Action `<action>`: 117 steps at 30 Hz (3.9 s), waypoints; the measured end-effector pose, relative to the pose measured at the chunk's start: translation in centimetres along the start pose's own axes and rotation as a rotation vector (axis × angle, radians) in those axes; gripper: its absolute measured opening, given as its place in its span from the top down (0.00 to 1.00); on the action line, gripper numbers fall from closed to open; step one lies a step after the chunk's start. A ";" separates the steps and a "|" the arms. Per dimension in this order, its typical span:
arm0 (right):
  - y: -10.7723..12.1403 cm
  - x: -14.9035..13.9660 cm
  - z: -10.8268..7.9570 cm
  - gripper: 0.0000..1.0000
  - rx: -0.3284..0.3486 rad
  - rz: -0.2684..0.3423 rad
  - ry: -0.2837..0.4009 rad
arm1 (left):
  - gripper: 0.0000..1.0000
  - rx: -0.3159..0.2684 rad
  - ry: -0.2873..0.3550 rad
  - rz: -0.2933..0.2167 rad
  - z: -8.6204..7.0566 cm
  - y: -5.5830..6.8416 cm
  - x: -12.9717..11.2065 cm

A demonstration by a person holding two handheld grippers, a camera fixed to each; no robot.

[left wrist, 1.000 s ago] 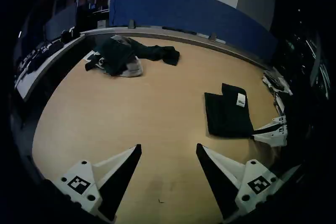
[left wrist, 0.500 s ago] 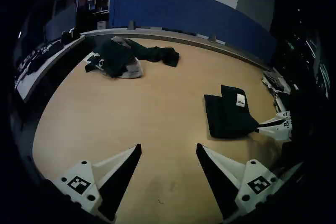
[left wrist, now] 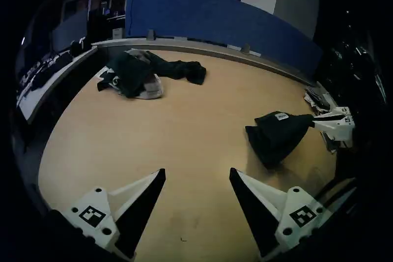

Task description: Fold towel

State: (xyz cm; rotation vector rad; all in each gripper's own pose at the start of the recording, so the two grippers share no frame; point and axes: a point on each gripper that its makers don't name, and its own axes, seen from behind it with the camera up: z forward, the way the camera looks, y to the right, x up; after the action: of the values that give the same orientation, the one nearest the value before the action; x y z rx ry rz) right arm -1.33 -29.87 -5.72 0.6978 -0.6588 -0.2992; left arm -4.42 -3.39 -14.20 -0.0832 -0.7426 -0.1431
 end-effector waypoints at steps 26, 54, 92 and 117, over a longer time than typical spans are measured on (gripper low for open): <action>4.3 6.0 -5.7 0.95 -0.050 -0.041 0.124 | 0.03 -0.023 0.027 0.008 0.1 1.6 1.5; 22.1 6.6 -14.2 0.95 -0.268 0.006 0.150 | 0.03 -0.026 0.027 0.031 0.2 2.7 2.0; 36.6 1.7 -16.6 0.95 -0.401 -0.023 0.050 | 0.03 -0.011 0.020 0.065 0.2 5.7 2.3; 32.7 -19.0 -24.1 0.95 -0.501 0.327 -0.092 | 0.03 -0.049 0.006 0.111 0.8 8.4 2.4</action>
State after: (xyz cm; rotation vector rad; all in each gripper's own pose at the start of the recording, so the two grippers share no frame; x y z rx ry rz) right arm 1.16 14.89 -6.25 0.0935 -0.7365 -0.1818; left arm -1.87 4.76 -12.17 -0.1699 -0.7273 -0.0560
